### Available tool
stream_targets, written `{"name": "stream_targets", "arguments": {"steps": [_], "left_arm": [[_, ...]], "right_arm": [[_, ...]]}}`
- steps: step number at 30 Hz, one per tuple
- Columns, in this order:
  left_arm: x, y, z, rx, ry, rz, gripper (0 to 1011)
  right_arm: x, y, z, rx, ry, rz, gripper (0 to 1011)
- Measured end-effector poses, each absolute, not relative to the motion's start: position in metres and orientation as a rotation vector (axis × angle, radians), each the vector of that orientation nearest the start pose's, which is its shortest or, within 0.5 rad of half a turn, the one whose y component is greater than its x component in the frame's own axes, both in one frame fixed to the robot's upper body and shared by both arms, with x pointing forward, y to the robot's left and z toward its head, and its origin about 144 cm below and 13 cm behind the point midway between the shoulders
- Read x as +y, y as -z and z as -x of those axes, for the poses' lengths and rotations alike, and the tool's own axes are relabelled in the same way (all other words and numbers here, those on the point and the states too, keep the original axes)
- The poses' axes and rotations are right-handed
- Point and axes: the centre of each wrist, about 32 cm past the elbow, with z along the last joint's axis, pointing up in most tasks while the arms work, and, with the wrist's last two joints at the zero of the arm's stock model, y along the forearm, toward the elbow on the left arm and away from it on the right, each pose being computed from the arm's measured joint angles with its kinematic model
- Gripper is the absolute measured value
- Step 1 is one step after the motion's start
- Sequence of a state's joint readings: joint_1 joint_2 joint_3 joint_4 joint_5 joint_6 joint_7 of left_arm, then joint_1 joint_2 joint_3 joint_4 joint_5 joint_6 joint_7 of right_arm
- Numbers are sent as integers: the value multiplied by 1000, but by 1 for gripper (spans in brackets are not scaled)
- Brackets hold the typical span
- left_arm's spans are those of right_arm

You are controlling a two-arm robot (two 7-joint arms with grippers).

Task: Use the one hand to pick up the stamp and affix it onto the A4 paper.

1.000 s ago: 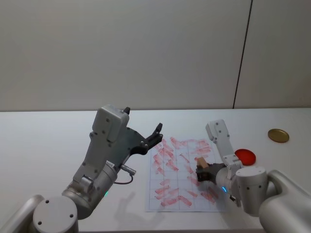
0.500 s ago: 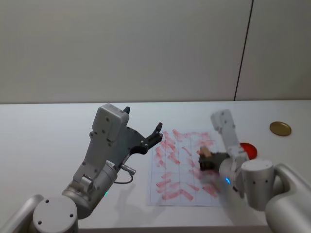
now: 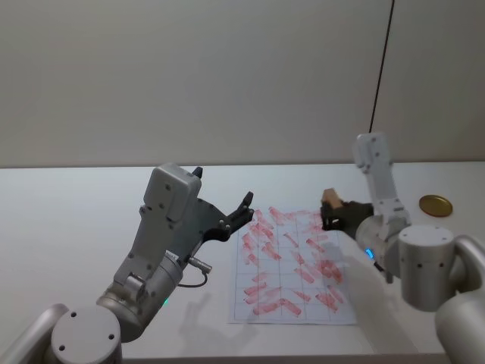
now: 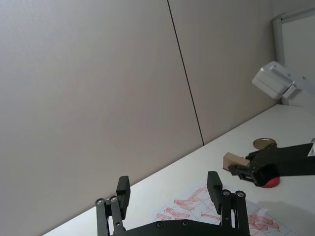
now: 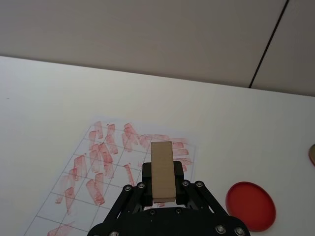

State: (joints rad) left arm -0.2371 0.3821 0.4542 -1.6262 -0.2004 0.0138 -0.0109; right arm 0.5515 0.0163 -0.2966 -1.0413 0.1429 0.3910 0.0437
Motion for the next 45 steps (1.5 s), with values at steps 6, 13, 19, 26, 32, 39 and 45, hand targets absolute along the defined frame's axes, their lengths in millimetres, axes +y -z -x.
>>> {"name": "stream_targets", "arguments": {"steps": [6,13,19,26,32,39,45], "left_arm": [[198,-1204,-492,-268,-1124,-61,993],[198,-1204,-492,-268,-1124,-61,993],[198,-1204,-492,-268,-1124,-61,993],[198,-1204,-492,-268,-1124,-61,993],[198,-1204,-492,-268,-1124,-61,993],[198,-1204,-492,-268,-1124,-61,993],[198,-1204,-492,-268,-1124,-61,993]], "right_arm": [[-164,-1194,-597,250,1315,327,220],[-184,-1193,-598,267,1385,338,220],[-198,-1185,-604,293,1432,364,220],[-210,-1172,-614,325,1467,401,220],[-215,-1162,-623,345,1477,426,220],[-216,-1150,-634,370,1477,458,220],[-215,-1143,-641,382,1469,477,222]]}}
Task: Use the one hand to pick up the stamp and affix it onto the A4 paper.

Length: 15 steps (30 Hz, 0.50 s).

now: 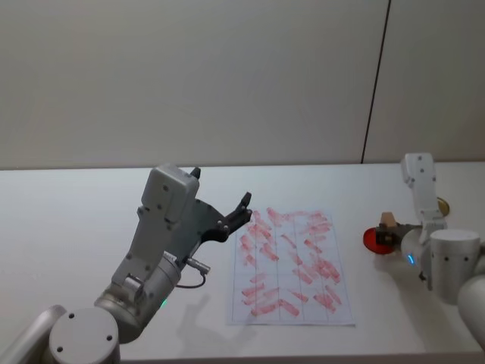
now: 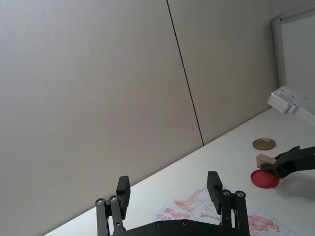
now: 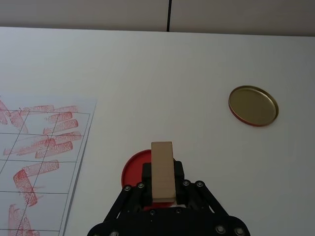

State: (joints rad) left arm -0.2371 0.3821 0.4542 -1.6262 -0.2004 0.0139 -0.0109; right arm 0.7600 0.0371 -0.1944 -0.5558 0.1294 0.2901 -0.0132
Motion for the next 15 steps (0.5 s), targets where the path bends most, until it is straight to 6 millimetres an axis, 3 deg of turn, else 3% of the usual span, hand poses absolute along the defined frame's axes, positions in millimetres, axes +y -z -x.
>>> {"name": "stream_targets", "arguments": {"steps": [5,9,15], "left_arm": [[198,-1204,-492,-268,-1124,-61,993],[198,-1204,-492,-268,-1124,-61,993],[198,-1204,-492,-268,-1124,-61,993]], "right_arm": [[-215,-1139,-644,387,1462,484,332],[-215,-1135,-646,381,1457,481,498],[-215,-1133,-648,363,1455,463,663]]}}
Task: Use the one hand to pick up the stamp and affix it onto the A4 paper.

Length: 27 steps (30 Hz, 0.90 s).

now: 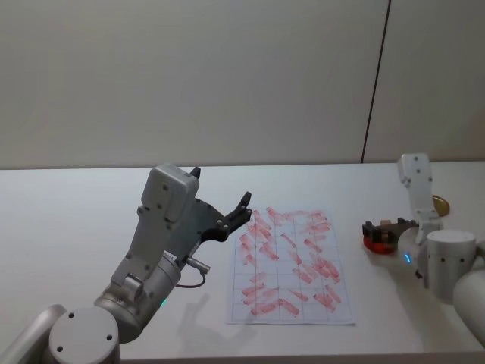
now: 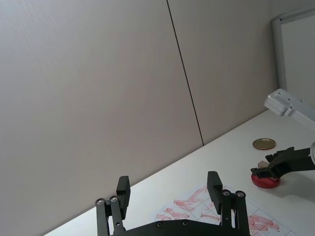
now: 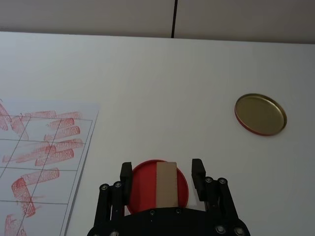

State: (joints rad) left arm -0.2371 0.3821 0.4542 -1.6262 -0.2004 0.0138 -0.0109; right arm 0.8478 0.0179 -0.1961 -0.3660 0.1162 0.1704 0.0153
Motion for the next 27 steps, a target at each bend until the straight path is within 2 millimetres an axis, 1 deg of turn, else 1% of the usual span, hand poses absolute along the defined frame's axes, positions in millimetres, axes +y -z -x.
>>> {"name": "stream_targets", "arguments": {"steps": [1,2,4,10,11,12,16,21,25,27], "left_arm": [[198,-1204,-492,-268,-1124,-61,993],[198,-1204,-492,-268,-1124,-61,993],[198,-1204,-492,-268,-1124,-61,993],[198,-1204,-492,-268,-1124,-61,993],[198,-1204,-492,-268,-1124,-61,993],[198,-1204,-492,-268,-1124,-61,993],[198,-1204,-492,-268,-1124,-61,993],[198,-1204,-492,-268,-1124,-61,993],[198,-1204,-492,-268,-1124,-61,993],[198,-1204,-492,-268,-1124,-61,993]], "right_arm": [[-216,-1134,-648,354,1455,454,723],[-216,-1134,-648,351,1455,450,737],[-217,-1136,-648,335,1456,430,815],[-220,-1142,-642,288,1457,367,980],[-221,-1143,-641,281,1458,358,980],[-222,-1144,-640,277,1457,352,1001],[-226,-1150,-633,244,1459,306,1001],[-234,-1159,-616,183,1458,231,1001],[-239,-1161,-606,152,1456,199,1001],[-243,-1165,-599,120,1454,169,1001]]}}
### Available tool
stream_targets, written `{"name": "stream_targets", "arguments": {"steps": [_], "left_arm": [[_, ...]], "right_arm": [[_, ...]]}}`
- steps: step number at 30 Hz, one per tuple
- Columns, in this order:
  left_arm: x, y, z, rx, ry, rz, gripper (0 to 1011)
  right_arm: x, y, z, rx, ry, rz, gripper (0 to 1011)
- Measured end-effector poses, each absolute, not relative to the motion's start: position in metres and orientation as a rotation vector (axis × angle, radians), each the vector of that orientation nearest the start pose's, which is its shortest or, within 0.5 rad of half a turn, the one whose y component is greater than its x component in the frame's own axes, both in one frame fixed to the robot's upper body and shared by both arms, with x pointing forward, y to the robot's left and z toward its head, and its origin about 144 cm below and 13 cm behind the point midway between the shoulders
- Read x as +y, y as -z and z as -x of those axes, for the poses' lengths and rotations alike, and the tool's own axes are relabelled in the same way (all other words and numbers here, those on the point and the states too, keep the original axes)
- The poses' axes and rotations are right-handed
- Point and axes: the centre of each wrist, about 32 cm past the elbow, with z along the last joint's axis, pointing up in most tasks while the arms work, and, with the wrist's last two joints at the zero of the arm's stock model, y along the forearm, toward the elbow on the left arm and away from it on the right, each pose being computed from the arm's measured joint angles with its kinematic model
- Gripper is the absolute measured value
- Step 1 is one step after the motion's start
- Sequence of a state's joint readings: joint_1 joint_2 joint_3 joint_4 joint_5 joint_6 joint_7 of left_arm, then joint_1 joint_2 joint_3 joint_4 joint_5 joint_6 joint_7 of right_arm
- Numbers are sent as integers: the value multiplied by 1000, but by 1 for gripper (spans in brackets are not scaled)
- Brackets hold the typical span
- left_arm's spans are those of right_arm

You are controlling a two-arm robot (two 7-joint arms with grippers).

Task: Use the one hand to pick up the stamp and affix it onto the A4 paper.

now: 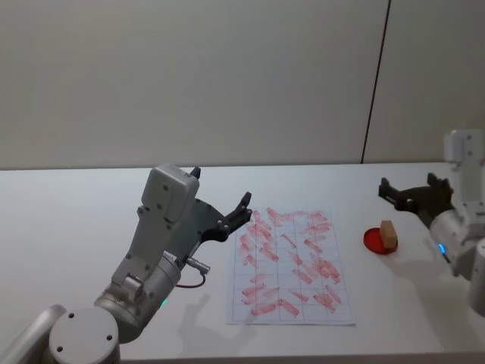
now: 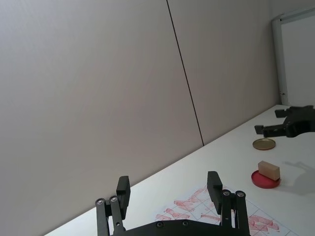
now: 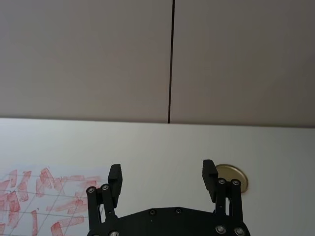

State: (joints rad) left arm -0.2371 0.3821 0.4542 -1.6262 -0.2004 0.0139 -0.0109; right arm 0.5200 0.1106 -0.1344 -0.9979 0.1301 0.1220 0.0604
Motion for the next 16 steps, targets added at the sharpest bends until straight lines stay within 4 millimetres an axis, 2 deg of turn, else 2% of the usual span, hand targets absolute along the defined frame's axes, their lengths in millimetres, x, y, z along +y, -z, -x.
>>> {"name": "stream_targets", "arguments": {"steps": [10,16], "left_arm": [[198,-1204,-492,-268,-1124,-61,993],[198,-1204,-492,-268,-1124,-61,993]], "right_arm": [[-263,-1174,-560,-23,1438,61,1001],[-269,-1178,-545,-73,1427,31,1001]]}}
